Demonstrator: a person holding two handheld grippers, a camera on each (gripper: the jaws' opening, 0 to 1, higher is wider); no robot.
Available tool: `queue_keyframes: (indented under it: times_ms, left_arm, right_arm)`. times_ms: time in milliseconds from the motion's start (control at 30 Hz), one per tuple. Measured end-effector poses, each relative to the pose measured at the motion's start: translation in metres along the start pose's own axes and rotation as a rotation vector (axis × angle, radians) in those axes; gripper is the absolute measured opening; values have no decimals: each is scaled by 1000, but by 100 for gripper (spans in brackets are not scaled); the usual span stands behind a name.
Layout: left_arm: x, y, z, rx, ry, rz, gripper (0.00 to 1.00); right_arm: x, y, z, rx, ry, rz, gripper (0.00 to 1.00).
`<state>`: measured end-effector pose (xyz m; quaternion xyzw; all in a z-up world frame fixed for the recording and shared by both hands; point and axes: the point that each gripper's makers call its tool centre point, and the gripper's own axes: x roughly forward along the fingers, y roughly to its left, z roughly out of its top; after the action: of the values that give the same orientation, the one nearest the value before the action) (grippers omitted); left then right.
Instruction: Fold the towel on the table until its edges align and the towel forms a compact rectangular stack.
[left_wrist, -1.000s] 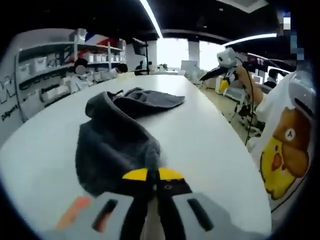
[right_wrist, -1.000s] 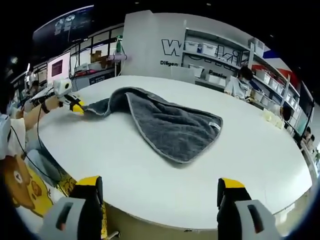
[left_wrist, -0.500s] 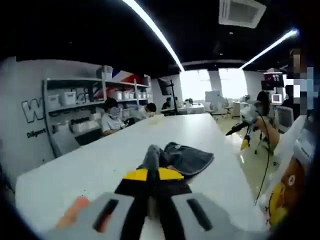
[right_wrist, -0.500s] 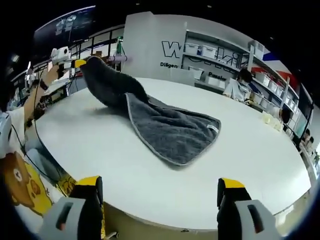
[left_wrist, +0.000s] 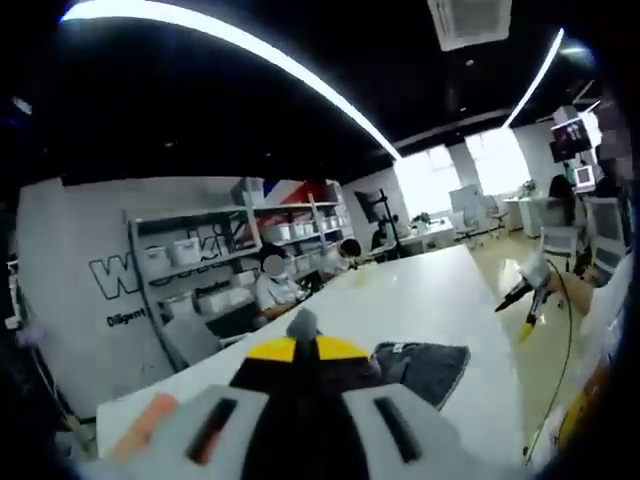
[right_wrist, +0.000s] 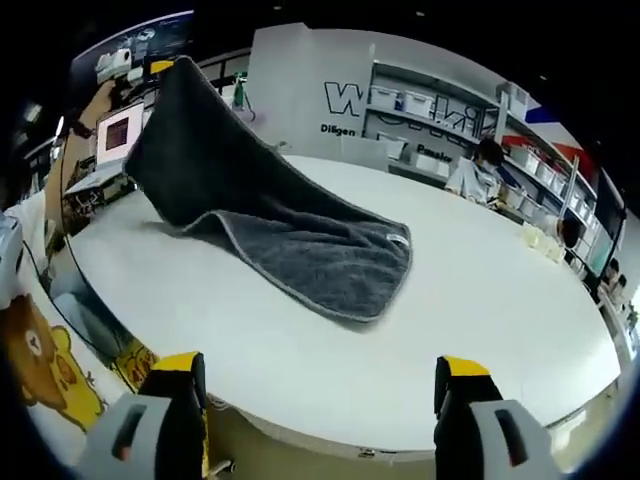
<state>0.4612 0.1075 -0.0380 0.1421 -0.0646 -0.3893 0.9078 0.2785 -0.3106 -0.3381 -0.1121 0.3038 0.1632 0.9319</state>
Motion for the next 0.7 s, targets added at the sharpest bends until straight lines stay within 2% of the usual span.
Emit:
queue_keyframes:
  times_ms: [200, 267, 400, 467, 533, 633, 667, 700]
  left_arm:
    - [-6, 5, -21, 15, 53, 33, 5]
    - [-5, 13, -33, 20, 82, 58, 5]
    - [-2, 40, -67, 24, 175, 135, 6]
    - [0, 59, -92, 53, 248, 188, 6]
    - [2, 74, -119, 34, 298, 225, 6]
    - [6, 93, -167, -4, 389, 258, 6]
    - [8, 100, -191, -4, 435, 268, 6]
    - [9, 102, -197, -4, 447, 270, 6]
  right_arm:
    - [2, -3, -3, -4, 9, -6, 100]
    - [3, -3, -1, -6, 6, -3, 100]
    - [3, 1, 0, -15, 7, 3, 100]
    - [4, 1, -1, -17, 9, 5, 100]
    - [5, 1, -2, -17, 13, 5, 100]
    - [7, 1, -5, -14, 24, 3, 100]
    - [7, 0, -6, -13, 27, 1, 100]
    - [7, 0, -6, -13, 28, 0, 99]
